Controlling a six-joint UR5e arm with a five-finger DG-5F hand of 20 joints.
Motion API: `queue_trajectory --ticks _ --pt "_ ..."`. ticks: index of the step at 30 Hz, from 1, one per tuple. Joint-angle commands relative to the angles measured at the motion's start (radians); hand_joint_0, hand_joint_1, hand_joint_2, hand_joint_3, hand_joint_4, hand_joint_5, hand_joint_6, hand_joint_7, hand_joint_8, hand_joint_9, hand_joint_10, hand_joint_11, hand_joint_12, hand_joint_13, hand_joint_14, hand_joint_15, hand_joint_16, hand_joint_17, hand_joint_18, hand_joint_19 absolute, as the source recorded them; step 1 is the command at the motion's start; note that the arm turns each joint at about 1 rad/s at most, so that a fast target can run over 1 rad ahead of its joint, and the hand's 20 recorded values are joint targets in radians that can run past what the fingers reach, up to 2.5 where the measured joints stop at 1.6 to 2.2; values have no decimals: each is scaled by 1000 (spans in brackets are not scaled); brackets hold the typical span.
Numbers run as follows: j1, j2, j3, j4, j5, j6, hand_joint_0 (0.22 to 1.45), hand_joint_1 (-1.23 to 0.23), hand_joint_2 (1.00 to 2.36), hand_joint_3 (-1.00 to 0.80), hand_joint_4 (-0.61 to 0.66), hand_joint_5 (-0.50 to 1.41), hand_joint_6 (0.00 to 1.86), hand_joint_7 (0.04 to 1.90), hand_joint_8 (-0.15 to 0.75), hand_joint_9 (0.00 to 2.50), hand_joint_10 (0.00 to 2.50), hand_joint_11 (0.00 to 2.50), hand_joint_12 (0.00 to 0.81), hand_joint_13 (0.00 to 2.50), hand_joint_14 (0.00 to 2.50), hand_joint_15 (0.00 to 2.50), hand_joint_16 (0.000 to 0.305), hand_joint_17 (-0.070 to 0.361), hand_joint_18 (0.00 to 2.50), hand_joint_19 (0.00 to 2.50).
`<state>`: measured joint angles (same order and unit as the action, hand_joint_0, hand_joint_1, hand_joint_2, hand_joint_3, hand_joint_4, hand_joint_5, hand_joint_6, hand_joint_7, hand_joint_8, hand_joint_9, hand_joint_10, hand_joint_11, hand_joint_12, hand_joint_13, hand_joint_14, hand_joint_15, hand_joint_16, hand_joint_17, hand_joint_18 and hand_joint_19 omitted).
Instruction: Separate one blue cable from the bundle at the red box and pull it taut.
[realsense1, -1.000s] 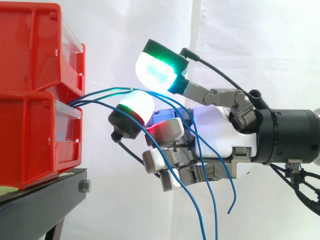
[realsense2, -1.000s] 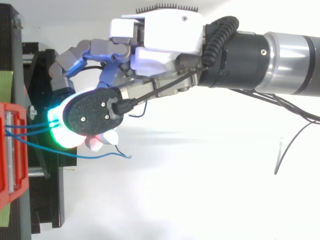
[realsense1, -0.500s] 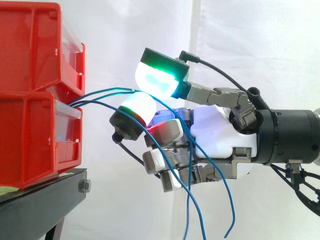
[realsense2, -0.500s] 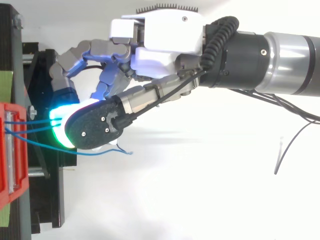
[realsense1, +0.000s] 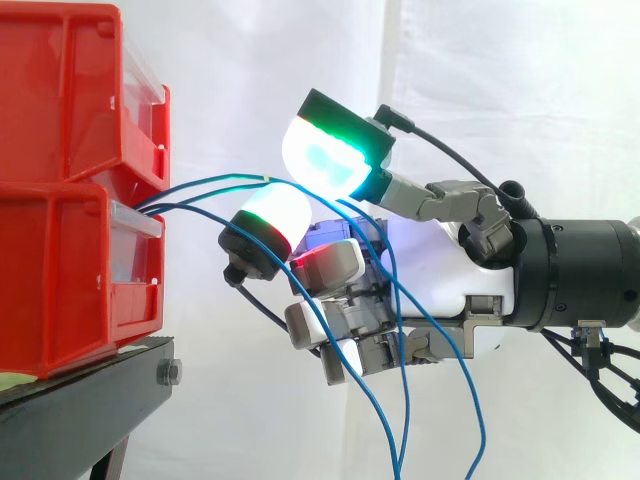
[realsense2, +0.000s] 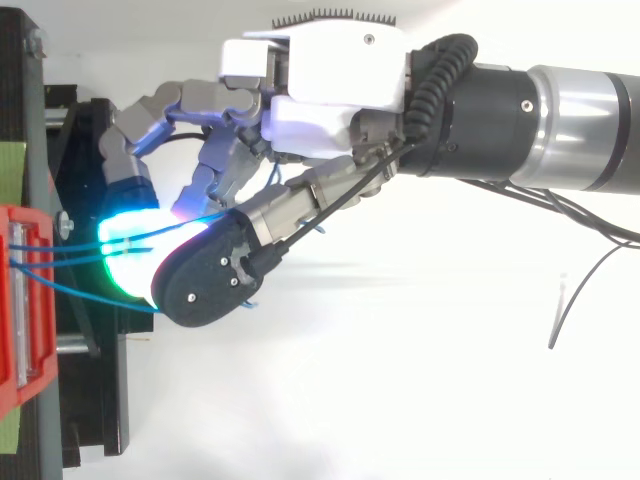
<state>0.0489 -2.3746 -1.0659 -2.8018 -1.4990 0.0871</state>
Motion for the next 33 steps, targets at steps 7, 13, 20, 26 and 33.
queue_trajectory --ticks 7,13,20,26,33 --pt "2 0 1 4 0 0 643 -751 1003 -457 65 -159 842 1116 317 1134 23 1257 411 1001 24 671 47 106 930 765" --pt "2 0 0 2 0 -1 651 -776 1006 -424 78 -170 850 1103 314 1113 22 1258 416 988 24 672 47 107 930 766" --pt "2 0 1 4 -1 -1 575 -720 1000 -500 91 -169 847 1083 318 1111 23 1243 419 985 24 669 48 109 931 771" --pt "3 0 0 4 -3 -1 631 -671 1001 -488 72 -158 841 1112 315 1120 23 1261 412 982 22 654 47 106 923 776" --pt "3 0 1 4 -3 -1 629 -780 1015 -297 66 -165 854 1140 313 1093 24 1257 415 964 24 665 48 108 920 779"
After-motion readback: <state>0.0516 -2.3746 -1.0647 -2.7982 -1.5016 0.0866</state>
